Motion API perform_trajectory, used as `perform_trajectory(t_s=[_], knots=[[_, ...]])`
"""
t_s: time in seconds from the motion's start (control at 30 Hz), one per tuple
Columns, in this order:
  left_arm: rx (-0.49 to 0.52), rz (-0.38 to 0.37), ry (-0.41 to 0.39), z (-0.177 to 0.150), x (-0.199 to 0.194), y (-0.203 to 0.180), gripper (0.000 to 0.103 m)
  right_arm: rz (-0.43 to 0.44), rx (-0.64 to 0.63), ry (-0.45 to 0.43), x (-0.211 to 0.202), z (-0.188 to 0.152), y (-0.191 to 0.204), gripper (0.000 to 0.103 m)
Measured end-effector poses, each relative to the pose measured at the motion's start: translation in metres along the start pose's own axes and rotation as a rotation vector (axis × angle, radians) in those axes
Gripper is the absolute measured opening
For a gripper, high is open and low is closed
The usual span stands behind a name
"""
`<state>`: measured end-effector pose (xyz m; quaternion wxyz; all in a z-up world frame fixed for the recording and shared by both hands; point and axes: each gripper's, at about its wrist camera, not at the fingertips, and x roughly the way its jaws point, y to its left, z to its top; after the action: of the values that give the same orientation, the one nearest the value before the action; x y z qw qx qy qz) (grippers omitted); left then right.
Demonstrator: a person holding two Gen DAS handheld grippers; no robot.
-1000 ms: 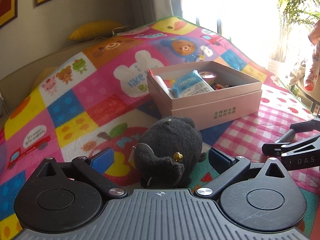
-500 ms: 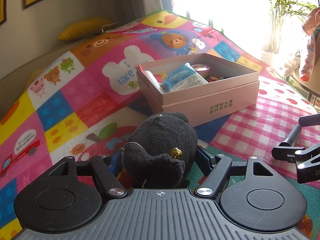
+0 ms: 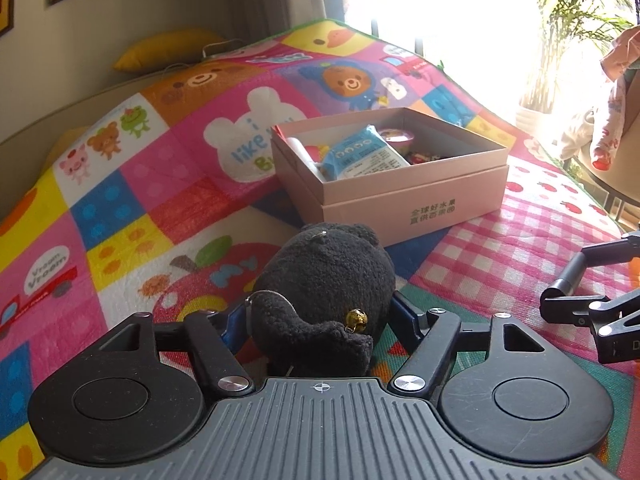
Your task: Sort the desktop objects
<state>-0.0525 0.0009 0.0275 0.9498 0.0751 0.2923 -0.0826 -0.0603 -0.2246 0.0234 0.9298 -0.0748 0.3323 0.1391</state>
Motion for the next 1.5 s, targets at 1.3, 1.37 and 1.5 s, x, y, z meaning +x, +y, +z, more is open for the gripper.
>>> perform_trajectory(t_s=[1.3,1.37,1.5], knots=[[-0.079,-0.15,-0.222,0.092,0.044,0.016,0.101,-0.083,0.049,-0.265,0.007,0.193,-0.066,0.075],[-0.069,-0.142,-0.197,0.079,0.04,0.02,0.102,-0.051,0.056,-0.244,0.019,0.201,-0.057,0.075],[-0.054,-0.135,-0.16,0.06,0.041,0.024,0.103,0.019,0.056,-0.216,0.044,0.223,-0.032,0.075]])
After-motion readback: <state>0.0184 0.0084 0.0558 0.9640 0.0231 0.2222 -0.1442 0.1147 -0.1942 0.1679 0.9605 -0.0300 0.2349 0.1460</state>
